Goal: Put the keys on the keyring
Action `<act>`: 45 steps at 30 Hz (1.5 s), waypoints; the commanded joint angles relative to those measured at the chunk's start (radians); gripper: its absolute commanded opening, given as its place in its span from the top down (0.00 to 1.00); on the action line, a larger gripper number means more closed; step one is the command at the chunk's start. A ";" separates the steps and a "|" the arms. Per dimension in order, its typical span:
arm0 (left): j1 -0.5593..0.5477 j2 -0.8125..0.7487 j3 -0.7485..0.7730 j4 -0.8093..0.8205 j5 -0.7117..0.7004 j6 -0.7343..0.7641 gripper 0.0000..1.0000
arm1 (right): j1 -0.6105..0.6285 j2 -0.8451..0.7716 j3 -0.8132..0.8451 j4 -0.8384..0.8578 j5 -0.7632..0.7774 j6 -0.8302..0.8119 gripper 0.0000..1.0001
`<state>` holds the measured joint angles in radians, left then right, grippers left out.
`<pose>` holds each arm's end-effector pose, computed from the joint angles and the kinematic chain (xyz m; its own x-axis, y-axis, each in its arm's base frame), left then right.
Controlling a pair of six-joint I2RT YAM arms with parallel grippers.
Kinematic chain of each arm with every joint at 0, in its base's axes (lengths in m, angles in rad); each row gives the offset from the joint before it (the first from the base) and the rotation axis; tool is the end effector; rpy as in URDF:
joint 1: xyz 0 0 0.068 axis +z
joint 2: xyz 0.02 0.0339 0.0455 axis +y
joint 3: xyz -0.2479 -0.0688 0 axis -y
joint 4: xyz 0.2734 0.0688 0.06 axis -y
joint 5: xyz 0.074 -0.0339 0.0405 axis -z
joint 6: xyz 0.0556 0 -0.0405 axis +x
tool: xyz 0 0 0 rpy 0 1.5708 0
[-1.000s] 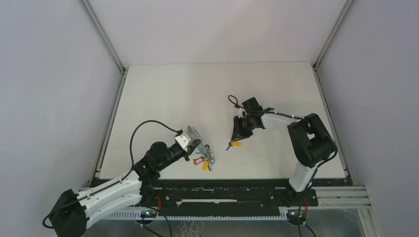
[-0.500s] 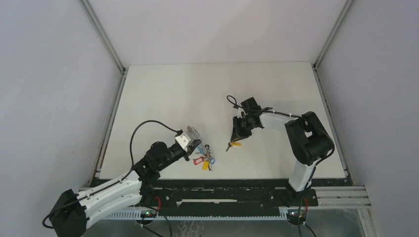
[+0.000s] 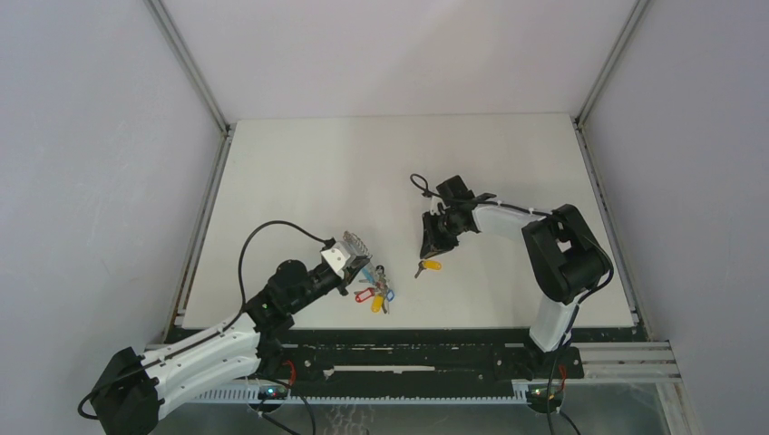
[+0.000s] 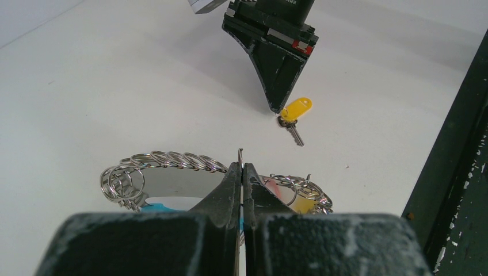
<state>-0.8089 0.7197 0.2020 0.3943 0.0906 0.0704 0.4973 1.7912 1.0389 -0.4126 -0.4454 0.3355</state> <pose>0.1546 -0.1693 0.1778 -0.0297 0.1326 -0.9907 0.7866 0.6147 0.0587 0.3083 0.1946 0.0983 -0.9534 -0.1794 -0.2425 -0.2818 0.8166 0.5037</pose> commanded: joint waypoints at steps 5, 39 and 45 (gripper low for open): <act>0.004 -0.016 0.008 0.057 0.016 -0.012 1.00 | 0.029 0.004 0.043 -0.026 0.036 -0.024 0.86; 0.004 -0.013 -0.018 0.129 0.106 0.019 1.00 | 0.106 -0.223 0.056 -0.145 0.157 -0.321 1.00; 0.004 -0.018 -0.033 0.173 0.171 0.044 1.00 | 0.169 -0.355 0.032 -0.105 0.131 -0.480 1.00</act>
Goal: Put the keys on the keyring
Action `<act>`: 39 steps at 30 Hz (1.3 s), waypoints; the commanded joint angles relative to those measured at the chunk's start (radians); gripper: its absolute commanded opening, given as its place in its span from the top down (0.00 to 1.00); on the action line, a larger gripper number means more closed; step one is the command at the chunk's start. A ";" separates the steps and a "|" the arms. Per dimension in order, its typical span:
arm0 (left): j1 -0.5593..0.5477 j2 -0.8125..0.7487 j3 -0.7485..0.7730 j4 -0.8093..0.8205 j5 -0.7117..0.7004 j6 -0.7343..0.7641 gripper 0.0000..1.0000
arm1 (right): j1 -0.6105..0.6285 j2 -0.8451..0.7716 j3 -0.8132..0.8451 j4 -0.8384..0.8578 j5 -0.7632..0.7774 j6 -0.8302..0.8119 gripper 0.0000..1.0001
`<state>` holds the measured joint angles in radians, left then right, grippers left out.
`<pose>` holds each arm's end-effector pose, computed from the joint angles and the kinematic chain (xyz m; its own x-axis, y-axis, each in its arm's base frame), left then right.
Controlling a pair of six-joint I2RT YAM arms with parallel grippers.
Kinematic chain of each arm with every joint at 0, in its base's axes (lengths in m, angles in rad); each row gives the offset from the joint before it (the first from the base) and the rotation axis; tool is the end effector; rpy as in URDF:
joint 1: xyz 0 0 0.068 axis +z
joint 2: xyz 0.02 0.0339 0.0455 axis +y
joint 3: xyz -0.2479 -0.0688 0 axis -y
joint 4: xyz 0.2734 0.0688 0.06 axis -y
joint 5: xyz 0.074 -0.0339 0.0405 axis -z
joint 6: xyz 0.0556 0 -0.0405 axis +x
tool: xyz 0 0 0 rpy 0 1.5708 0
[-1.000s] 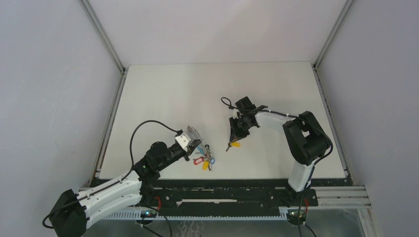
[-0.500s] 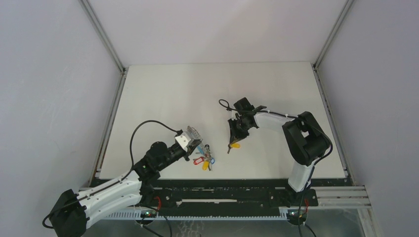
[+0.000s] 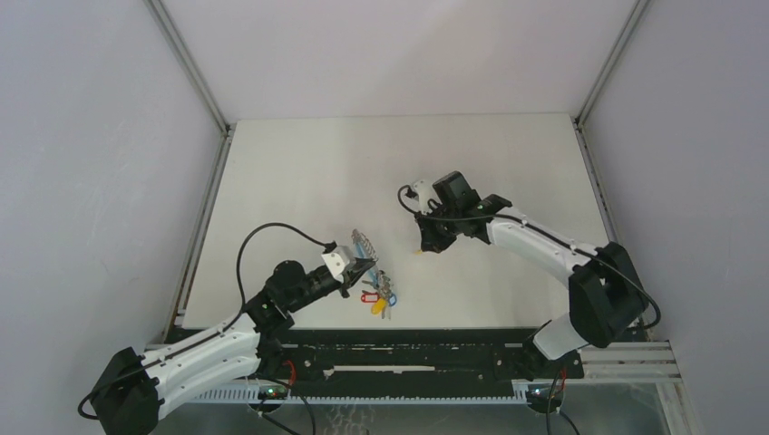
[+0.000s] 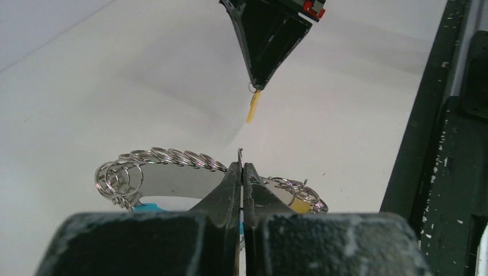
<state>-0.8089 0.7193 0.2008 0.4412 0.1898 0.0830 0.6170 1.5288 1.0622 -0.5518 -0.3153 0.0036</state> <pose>0.1504 -0.1729 0.1835 0.0165 0.1006 -0.9948 0.8419 0.5353 0.0681 0.2733 0.2150 0.1838 -0.6968 -0.4901 -0.5238 -0.6803 0.6830 0.2659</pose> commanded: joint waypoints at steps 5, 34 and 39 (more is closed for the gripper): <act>0.003 0.005 -0.027 0.133 0.121 0.049 1.00 | 0.095 -0.200 -0.035 0.094 -0.055 -0.290 1.00; 0.036 0.100 -0.014 0.215 0.239 0.026 1.00 | 0.190 -0.324 -0.214 0.346 -0.363 -0.702 1.00; 0.037 0.098 -0.015 0.215 0.246 0.026 1.00 | 0.198 -0.300 -0.180 0.295 -0.384 -0.726 1.00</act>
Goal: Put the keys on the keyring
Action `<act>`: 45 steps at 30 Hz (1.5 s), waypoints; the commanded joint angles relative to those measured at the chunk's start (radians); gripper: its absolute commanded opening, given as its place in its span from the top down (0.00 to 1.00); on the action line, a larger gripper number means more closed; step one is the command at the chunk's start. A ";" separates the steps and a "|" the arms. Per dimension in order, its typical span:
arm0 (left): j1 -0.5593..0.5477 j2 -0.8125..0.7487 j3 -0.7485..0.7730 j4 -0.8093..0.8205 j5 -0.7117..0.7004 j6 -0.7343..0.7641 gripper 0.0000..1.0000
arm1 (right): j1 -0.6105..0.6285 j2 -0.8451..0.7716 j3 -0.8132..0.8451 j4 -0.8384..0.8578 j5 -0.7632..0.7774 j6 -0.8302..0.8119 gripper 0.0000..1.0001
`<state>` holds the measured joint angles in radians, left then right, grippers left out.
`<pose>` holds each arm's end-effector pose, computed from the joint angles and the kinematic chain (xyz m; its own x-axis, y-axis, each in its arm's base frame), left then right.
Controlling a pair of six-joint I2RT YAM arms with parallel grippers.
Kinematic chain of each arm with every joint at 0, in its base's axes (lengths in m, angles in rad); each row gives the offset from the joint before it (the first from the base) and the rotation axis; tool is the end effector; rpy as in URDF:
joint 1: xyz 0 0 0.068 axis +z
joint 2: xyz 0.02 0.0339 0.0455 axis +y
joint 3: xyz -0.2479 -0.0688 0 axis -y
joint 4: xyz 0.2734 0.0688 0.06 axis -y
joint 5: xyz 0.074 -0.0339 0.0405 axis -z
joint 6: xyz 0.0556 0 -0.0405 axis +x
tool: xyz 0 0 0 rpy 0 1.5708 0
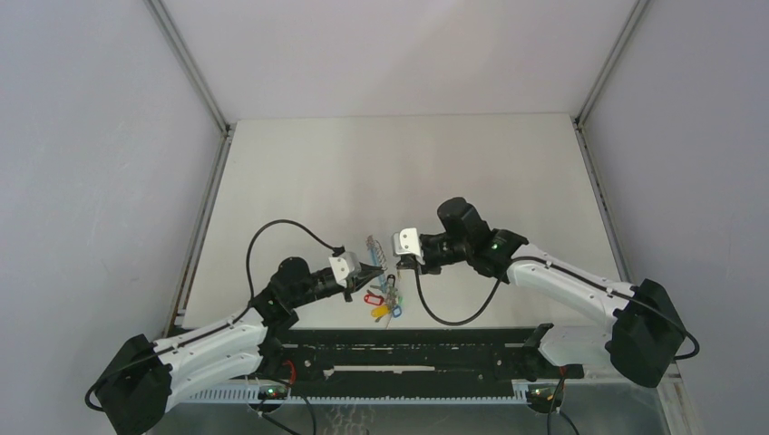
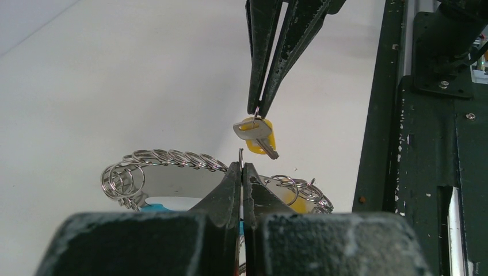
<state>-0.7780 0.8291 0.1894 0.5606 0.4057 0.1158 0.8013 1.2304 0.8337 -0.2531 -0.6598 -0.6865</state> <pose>0.1501 -0.1787 0.1713 0.0510 0.0988 -0.9938 0.9254 0.3694 0.0842 0.1888 0.2438 0.2255 0.2493 -0.4624 -0.8509 -0.9684 -0.1214 -0.2178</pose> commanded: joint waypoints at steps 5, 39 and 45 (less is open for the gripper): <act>0.006 -0.009 -0.003 0.096 0.042 -0.006 1.00 | 0.022 0.017 0.056 -0.010 -0.020 -0.048 1.00; 0.007 0.009 0.018 0.066 0.119 0.010 1.00 | 0.071 0.084 0.148 -0.153 0.039 -0.114 1.00; 0.006 0.011 0.022 0.058 0.120 0.011 1.00 | 0.075 0.077 0.148 -0.144 0.057 -0.114 1.00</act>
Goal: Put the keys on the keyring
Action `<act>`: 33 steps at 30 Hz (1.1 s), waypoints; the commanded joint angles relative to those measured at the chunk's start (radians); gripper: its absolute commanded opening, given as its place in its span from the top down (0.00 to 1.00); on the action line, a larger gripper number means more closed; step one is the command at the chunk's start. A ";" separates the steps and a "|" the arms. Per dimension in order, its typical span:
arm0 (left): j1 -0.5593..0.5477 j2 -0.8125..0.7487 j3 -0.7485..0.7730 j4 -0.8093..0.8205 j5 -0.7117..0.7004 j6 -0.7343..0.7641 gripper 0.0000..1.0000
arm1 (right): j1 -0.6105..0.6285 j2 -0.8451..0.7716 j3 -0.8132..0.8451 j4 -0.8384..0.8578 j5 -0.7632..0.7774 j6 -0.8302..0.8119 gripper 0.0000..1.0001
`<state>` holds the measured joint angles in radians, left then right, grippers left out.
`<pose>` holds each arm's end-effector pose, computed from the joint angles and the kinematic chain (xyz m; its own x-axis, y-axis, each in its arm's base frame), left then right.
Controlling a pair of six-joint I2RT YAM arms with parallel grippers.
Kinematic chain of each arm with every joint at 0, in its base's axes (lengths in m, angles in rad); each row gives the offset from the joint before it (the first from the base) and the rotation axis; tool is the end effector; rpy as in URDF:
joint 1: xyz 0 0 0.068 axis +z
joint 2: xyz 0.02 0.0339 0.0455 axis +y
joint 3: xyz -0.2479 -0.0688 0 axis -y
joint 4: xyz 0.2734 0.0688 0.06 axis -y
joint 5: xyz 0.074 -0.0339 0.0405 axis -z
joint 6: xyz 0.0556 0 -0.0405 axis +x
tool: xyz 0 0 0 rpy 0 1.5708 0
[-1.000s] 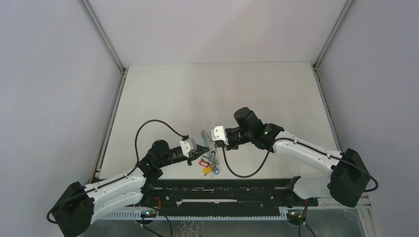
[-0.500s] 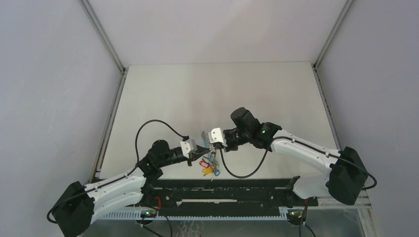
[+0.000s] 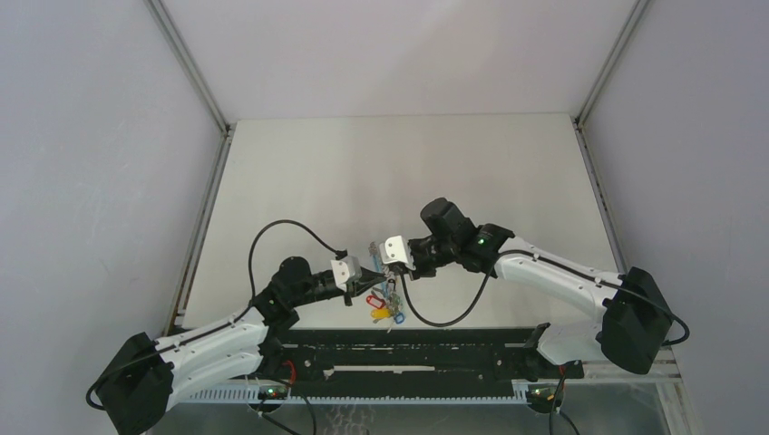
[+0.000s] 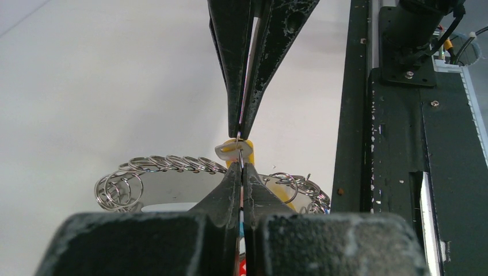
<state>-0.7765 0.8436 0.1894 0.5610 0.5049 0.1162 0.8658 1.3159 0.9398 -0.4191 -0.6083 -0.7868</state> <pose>0.1458 -0.1809 0.1685 0.0450 0.0980 -0.9942 0.9582 0.2773 0.0707 0.1816 0.2625 0.2234 0.2994 -0.5448 -0.7833 -0.9520 -0.2247 -0.2076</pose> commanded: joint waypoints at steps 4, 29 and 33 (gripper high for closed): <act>0.005 0.000 0.024 0.056 0.022 0.011 1.00 | 0.012 -0.010 0.042 0.021 -0.001 -0.014 1.00; 0.006 0.010 0.041 0.028 0.057 0.019 1.00 | 0.027 -0.012 0.060 -0.014 -0.026 -0.044 1.00; 0.006 0.013 0.047 0.029 0.068 0.018 1.00 | 0.029 -0.005 0.070 -0.023 -0.033 -0.048 1.00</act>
<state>-0.7753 0.8513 0.1898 0.5598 0.5373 0.1200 0.8803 1.3159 0.9504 -0.4507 -0.6086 -0.8154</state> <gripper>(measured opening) 0.011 0.003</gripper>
